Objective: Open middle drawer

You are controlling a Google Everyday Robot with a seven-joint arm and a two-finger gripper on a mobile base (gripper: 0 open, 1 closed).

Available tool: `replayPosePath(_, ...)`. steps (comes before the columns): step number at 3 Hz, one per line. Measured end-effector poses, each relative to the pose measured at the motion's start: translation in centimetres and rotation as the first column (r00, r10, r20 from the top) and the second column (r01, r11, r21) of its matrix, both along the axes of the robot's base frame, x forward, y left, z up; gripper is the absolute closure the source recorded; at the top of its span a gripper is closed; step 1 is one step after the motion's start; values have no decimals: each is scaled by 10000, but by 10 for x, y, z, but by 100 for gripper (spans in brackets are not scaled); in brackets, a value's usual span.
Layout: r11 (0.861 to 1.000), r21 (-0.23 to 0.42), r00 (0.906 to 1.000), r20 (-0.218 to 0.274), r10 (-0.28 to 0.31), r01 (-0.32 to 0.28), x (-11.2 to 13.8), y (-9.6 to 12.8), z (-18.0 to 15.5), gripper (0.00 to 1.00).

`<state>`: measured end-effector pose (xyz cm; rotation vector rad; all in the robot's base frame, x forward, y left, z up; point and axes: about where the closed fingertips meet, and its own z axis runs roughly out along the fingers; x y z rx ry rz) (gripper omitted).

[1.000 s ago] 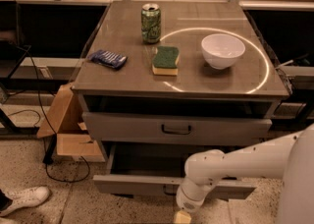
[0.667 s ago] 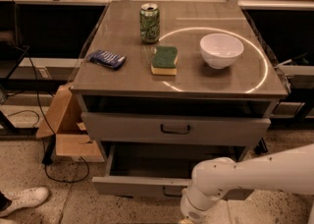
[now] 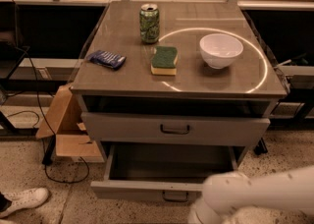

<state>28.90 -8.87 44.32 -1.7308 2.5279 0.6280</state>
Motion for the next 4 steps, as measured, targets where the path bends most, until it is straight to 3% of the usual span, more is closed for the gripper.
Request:
replayPosePath(1, 9992, -198, 9982, -485, -362, 353, -38, -24, -6, 0)
replayPosePath(2, 9992, -198, 9982, -485, -362, 352, -38, -24, -6, 0)
replayPosePath(3, 9991, -127, 9985, -358, -417, 413, -35, -23, -4, 0)
replayPosePath(4, 9998, 54, 9987, 462, -194, 192, -13, -14, 18, 0)
